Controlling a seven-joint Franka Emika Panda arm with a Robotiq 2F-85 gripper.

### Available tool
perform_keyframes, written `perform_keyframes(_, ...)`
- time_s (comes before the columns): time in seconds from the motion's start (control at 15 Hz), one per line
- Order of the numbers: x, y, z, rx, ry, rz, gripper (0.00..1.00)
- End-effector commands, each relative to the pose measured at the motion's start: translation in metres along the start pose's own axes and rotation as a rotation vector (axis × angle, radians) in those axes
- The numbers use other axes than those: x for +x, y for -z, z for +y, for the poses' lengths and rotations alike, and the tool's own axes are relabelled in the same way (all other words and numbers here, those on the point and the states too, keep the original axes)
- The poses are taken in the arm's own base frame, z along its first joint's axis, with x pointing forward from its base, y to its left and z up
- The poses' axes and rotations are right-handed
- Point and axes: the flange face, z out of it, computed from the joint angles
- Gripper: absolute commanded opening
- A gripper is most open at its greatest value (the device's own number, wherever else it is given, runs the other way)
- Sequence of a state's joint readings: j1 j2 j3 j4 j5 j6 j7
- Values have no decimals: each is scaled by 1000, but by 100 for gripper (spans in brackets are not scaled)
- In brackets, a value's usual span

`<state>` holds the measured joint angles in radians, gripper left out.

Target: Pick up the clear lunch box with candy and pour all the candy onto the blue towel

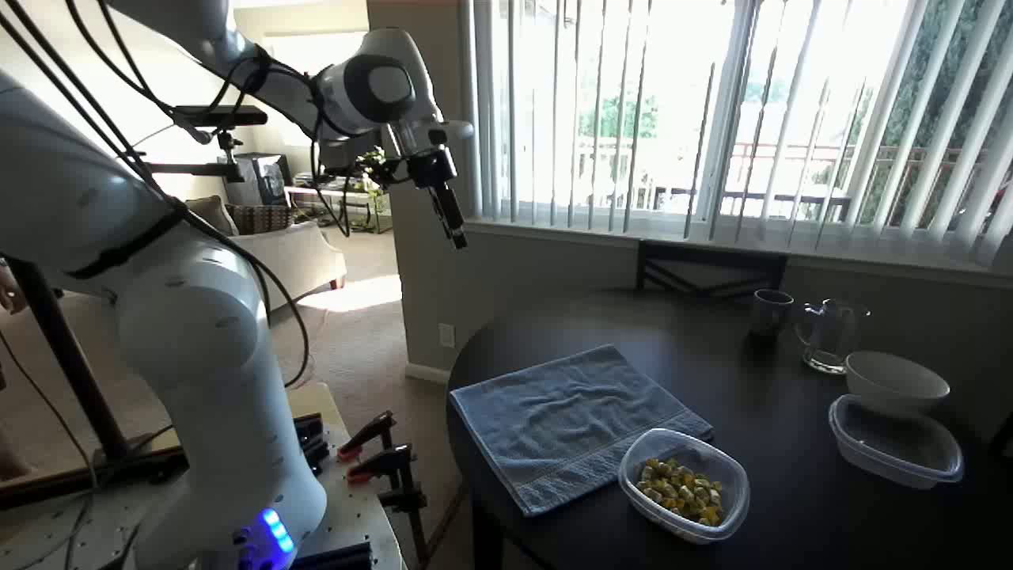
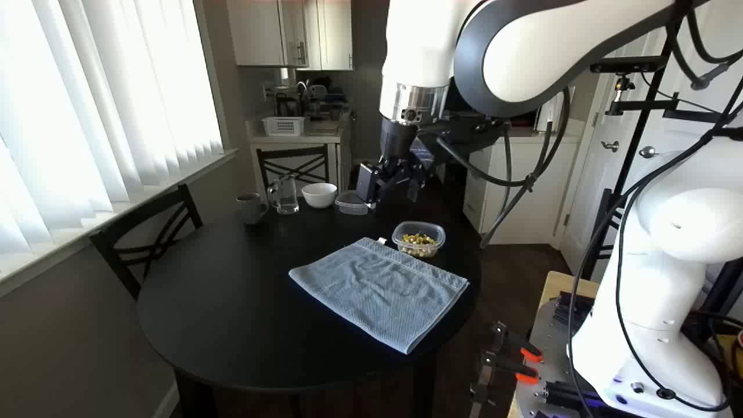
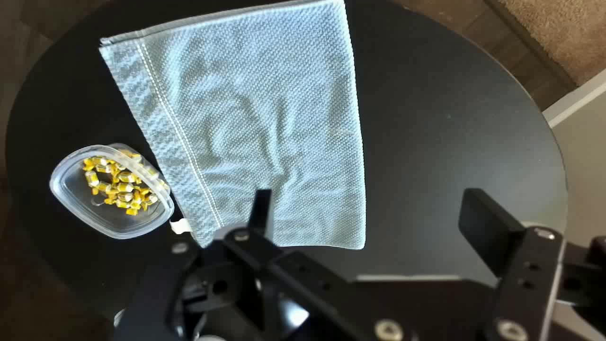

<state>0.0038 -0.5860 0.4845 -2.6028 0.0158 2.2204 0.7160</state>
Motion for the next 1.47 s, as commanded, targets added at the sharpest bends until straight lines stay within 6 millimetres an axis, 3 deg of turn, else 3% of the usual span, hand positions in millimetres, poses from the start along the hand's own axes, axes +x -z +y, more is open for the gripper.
perform_keyframes(0.0,0,0,0,-1,0,-1,100)
perform_keyframes(0.4,7,1,4,-6,11,18,100)
perform_keyframes(0.67,60,5,59,-121,156,135,100)
perform_keyframes(0.87,107,-4,100,-210,294,149,100)
perform_keyframes(1.07,149,-39,128,-289,413,77,100)
perform_keyframes(1.4,209,-126,192,-293,550,-148,100)
